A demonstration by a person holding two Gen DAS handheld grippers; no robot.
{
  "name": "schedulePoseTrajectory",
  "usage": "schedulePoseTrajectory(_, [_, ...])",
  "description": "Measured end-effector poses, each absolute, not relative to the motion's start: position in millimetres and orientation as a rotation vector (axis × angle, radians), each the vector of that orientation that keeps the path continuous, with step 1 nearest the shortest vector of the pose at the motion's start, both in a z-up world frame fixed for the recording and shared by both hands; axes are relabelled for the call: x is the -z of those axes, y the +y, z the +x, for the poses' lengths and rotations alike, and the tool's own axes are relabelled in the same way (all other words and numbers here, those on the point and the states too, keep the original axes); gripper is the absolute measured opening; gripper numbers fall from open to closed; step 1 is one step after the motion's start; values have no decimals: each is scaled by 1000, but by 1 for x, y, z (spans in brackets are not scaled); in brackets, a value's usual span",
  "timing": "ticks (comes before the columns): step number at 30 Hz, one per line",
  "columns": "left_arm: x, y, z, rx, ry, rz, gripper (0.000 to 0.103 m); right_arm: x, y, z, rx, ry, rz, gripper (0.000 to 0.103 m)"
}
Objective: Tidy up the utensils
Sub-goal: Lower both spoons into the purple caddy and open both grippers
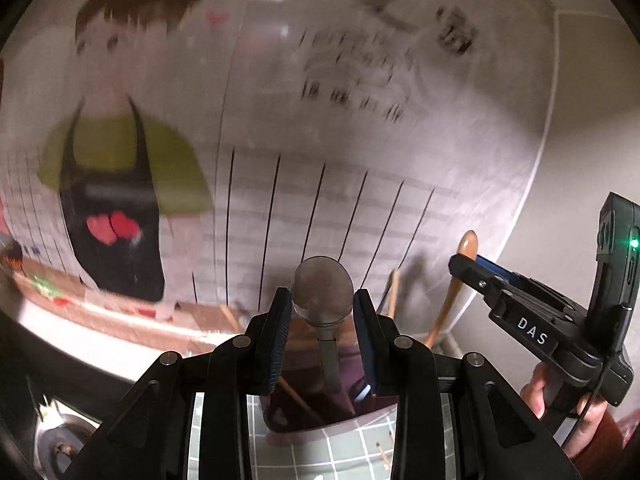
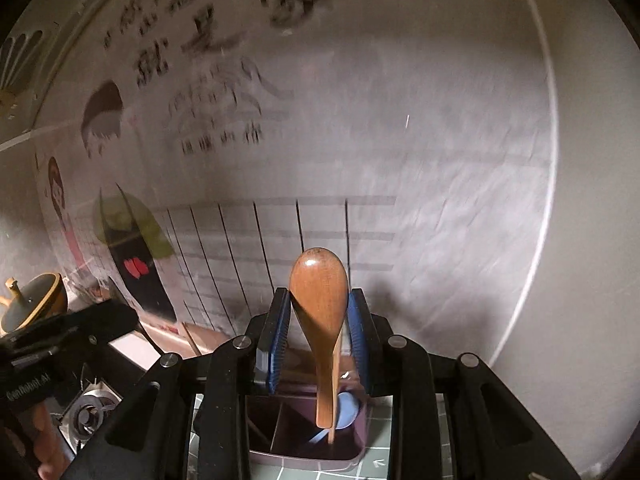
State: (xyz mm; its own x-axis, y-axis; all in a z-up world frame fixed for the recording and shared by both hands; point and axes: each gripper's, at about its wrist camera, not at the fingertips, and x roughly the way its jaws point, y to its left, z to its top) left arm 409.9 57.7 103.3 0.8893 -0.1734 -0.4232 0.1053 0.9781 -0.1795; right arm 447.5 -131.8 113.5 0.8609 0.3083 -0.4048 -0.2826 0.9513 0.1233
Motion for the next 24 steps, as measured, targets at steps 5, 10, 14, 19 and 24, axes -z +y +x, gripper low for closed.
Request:
schedulePoseTrajectory(5, [-70, 62, 429, 141, 524, -171, 33, -76, -119, 469, -297, 516, 47, 27])
schedulePoseTrajectory(10, [-43, 63, 438, 153, 592, -203, 33, -39, -114, 476, -303, 603, 32, 28])
schedulePoseTrajectory(14, [-29, 61, 441, 172, 633, -229, 34, -13, -121, 486, -352, 723, 72, 28])
schedulePoseTrajectory(19, [-35, 55, 430, 180, 613, -225, 34, -6, -133, 478, -355, 743, 83, 28])
schedulePoseTrajectory(24, [-51, 50, 404, 171, 559, -198, 35, -23, -147, 454, -338, 691, 56, 28])
